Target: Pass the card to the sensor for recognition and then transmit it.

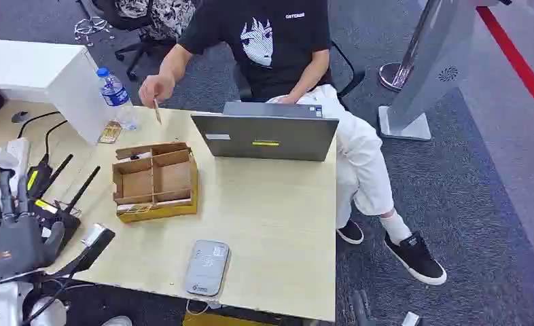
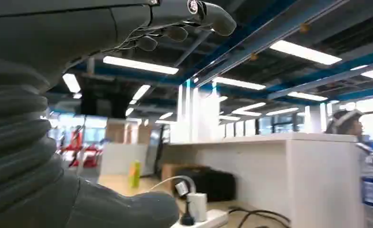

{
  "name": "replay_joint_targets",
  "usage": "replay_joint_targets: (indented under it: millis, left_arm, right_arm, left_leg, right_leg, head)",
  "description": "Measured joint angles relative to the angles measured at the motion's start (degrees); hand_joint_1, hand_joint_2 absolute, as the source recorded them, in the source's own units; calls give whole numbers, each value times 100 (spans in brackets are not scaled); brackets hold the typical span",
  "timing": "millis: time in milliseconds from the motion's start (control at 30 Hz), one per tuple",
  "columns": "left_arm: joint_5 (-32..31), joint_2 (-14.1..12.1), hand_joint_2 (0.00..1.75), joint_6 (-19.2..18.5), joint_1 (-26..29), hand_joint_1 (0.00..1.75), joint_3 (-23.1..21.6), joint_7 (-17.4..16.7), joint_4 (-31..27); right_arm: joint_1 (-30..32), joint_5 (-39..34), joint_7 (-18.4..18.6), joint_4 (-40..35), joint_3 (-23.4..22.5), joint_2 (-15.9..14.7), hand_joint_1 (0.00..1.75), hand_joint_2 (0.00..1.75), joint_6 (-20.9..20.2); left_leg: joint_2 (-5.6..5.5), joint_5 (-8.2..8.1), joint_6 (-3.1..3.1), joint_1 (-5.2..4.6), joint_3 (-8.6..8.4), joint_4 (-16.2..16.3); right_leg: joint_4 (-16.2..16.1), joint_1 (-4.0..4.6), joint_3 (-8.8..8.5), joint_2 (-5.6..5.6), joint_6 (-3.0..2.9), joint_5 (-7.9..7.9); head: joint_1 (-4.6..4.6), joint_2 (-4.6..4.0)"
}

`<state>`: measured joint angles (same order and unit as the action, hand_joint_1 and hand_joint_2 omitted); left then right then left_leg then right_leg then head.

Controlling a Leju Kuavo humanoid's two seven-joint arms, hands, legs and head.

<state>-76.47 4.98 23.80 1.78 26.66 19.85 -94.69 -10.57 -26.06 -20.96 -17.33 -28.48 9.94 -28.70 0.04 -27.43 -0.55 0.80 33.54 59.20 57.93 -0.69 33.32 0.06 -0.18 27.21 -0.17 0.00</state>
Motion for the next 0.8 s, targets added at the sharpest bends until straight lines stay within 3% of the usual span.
replay_joint_targets:
  millis: [100,267,433,800]
  left_arm:
    - [-374,-318,175,132,-160,0,-704,-385,243]
    - [-445,-642,175,164,-273,0,-1350,-541,436]
    - [-442,-802,175,180,-294,0,-1566,-549,543]
    - [-442,-896,175,186,-306,0,-1671,-549,645]
  right_arm:
    - [-62,31,31,13,39,24,0,175,50]
    - [-93,31,33,22,63,44,0,175,59]
    - [-102,29,33,22,76,44,0,175,59]
    - [-103,29,33,29,79,44,0,175,63]
  left_leg:
    - [0,0,0,0,2,0]
    - [2,-1,1,-3,3,0]
    - [2,-2,2,-3,5,0]
    - [2,-2,2,-2,5,0]
  right_leg:
    - [1,1,-2,-1,0,0]
    - [0,0,-1,3,2,0]
    - [-2,0,1,2,3,1]
    - [-1,0,2,3,2,0]
  head:
    - [2,0]
    - [0,0]
    - [2,0]
    - [0,0]
